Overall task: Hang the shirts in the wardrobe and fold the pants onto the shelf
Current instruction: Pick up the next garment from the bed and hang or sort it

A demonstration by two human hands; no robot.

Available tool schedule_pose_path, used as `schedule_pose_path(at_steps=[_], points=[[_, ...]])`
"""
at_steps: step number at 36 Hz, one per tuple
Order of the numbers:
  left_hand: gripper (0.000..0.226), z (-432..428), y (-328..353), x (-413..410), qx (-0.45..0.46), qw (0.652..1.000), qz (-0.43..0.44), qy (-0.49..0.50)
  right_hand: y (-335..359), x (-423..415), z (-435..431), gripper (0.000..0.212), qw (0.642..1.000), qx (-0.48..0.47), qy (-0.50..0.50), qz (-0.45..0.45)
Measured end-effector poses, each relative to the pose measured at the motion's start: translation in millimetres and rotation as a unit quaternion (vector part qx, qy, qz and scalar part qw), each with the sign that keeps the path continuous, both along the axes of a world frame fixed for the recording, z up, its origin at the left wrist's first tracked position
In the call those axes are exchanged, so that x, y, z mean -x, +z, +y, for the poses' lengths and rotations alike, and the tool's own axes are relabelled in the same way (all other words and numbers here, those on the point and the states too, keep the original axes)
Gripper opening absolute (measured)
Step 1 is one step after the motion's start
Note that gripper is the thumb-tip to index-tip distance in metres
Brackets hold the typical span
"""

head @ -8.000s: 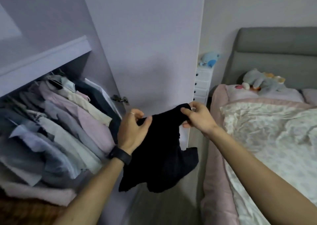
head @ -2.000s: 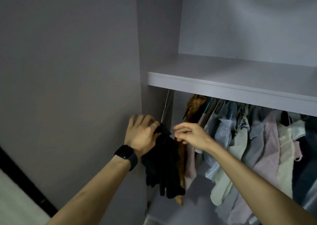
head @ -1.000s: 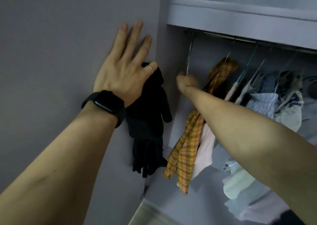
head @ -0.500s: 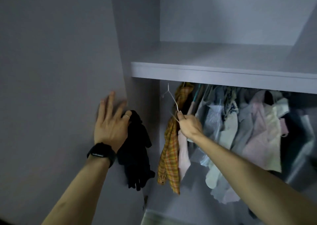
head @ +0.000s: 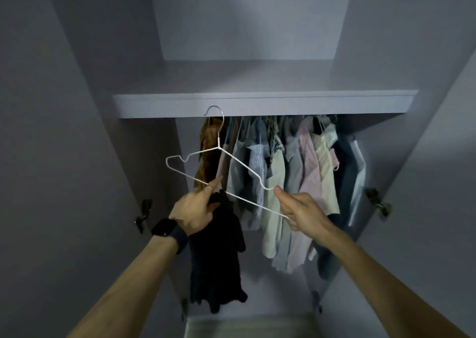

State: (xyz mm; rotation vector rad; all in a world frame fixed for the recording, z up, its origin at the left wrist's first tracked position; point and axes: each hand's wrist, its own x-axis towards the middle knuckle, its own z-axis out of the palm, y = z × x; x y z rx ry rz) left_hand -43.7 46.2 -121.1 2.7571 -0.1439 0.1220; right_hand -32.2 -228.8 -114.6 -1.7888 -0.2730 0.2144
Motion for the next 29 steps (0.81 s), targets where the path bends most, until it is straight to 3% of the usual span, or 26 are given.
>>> schedule_pose_path(at_steps=[6, 10, 14, 17, 19, 22, 24, 26, 29], points=[[0.035, -29, 14, -37, 0.012, 0.998, -0.063, -0.028, 17, -13, -30, 0.065, 0.999, -0.031, 0.009, 0.004], [0.035, -43, 12, -42, -0.038, 0.992, -0.108, -0.05, 5, -16, -56, 0.06, 0.988, 0.133, -0.014, -0.078], [0.046, -56, 4, -46, -0.154, 0.973, -0.14, -0.1, 7, -23, -58, 0.043, 0.983, 0.171, 0.021, -0.058], [0.049, -65, 0, -48, -0.191, 0.963, -0.136, -0.135, 22, -30, -38, 0.027, 0.991, 0.117, 0.062, -0.015], [0.049, -70, -2, -47, -0.22, 0.955, -0.127, -0.152, 37, -35, -24, 0.028, 0.997, 0.057, 0.057, 0.01], [0.051, -75, -6, -43, -0.241, 0.941, -0.144, -0.19, 58, -47, -9, 0.03, 0.985, -0.133, -0.002, 0.11], [0.052, -74, -7, -41, -0.233, 0.936, -0.166, -0.206, 70, -57, -4, 0.023, 0.967, -0.192, -0.033, 0.167], [0.063, -71, -6, -40, -0.199, 0.946, -0.159, -0.199, 74, -63, -1, 0.021, 0.966, -0.177, -0.049, 0.182], [0.079, -65, -5, -32, 0.031, 0.987, -0.083, -0.135, 60, -63, -10, 0.03, 0.985, -0.076, -0.128, 0.091]])
